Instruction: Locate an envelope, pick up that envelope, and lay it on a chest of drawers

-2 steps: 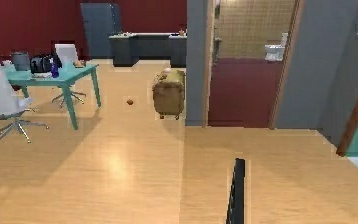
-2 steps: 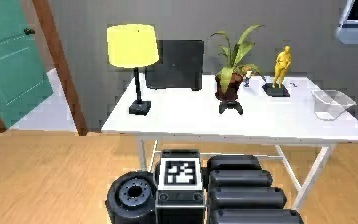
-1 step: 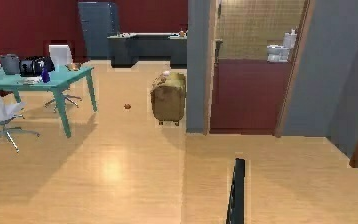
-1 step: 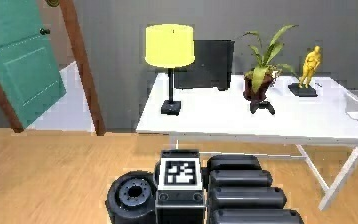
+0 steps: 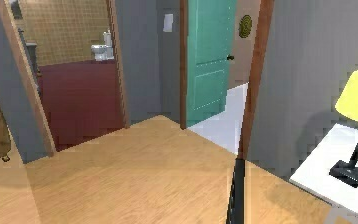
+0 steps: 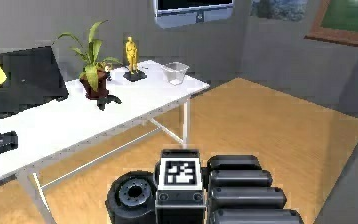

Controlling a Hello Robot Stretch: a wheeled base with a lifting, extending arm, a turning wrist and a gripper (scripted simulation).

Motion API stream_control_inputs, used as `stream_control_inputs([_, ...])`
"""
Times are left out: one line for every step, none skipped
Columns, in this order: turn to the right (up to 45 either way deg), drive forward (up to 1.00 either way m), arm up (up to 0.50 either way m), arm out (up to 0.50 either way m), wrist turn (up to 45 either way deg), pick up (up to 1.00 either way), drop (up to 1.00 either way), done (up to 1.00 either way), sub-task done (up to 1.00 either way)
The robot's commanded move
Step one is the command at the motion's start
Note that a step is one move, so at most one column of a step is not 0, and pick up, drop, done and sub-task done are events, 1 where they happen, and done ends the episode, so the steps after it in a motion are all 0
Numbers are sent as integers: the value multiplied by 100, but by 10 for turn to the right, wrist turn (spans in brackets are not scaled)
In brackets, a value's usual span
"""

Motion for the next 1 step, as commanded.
stream_control_inputs([60,0,0,0,0,0,0,0,0])
